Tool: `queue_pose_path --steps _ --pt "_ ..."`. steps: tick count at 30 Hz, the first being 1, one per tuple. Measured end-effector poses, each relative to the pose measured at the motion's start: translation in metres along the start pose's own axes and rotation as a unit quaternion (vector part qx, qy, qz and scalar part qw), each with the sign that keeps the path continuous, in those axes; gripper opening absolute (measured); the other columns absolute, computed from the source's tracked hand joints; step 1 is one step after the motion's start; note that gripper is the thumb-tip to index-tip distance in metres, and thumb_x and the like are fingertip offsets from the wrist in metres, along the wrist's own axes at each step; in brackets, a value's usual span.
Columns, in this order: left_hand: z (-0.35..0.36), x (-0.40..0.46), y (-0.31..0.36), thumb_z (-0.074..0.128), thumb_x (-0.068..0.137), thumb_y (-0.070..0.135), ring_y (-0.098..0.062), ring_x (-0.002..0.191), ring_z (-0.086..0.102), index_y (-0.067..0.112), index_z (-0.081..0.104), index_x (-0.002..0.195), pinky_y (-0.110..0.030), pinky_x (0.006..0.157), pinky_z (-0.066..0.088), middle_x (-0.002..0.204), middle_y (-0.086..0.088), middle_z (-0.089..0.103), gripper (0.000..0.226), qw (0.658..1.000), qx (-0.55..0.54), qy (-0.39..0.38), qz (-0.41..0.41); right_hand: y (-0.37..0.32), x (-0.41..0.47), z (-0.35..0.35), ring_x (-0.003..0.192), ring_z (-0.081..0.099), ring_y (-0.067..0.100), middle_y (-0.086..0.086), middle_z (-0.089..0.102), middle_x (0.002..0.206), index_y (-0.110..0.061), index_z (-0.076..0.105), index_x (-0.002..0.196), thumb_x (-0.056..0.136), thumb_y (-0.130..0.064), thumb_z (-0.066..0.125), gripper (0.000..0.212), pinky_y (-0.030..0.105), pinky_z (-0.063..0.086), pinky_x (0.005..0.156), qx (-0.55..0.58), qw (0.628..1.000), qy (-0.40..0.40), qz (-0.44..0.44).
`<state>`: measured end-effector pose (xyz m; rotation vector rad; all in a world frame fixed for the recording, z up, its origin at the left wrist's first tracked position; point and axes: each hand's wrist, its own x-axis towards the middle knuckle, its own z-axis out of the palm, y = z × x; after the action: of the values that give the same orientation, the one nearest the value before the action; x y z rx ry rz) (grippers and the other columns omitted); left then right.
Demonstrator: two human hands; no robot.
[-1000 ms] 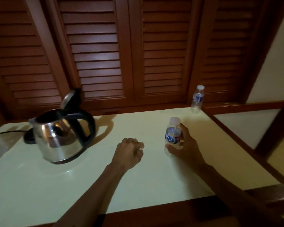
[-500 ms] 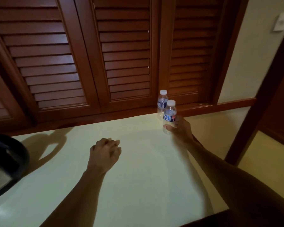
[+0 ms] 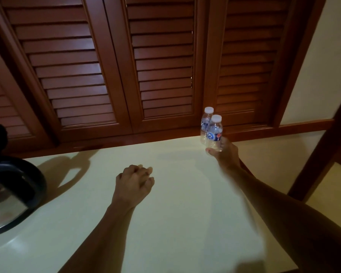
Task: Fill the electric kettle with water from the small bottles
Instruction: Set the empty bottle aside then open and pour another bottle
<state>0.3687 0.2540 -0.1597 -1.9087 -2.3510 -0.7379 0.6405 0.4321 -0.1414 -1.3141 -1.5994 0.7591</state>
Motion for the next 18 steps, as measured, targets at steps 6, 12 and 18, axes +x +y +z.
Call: queue_pose_path --steps 6,12,18 --pt "0.001 0.0 0.0 0.028 0.08 0.06 -0.021 0.125 0.051 0.032 0.068 0.12 -0.048 0.103 0.042 0.132 -0.001 0.06 0.063 1.0 0.013 0.005 0.001 -0.001 0.0 -0.001 0.091 0.059 0.015 0.003 0.067 0.109 -0.01 0.061 0.116 0.073 -0.024 0.081 0.05 0.017 0.04 0.069 -0.048 0.999 -0.016 0.001" --pt "-0.004 0.001 0.006 0.038 0.084 0.053 -0.022 0.128 0.046 0.03 0.065 0.125 -0.049 0.105 0.035 0.136 -0.001 0.056 0.054 0.999 0.025 -0.023 -0.002 -0.001 -0.003 -0.003 0.099 0.062 0.021 0.001 0.067 0.108 -0.017 0.058 0.115 0.053 -0.042 0.087 0.073 0.032 0.05 0.08 -0.066 0.997 -0.011 0.029" --pt "-0.008 -0.004 0.005 0.037 0.087 0.051 -0.023 0.123 0.052 0.027 0.068 0.121 -0.048 0.099 0.043 0.128 -0.002 0.064 0.053 1.0 0.012 -0.019 0.011 -0.008 -0.035 -0.012 0.127 0.046 0.031 0.015 0.045 0.14 -0.007 0.035 0.143 0.07 -0.028 0.082 0.089 0.041 0.039 0.103 -0.078 0.994 0.038 0.071"
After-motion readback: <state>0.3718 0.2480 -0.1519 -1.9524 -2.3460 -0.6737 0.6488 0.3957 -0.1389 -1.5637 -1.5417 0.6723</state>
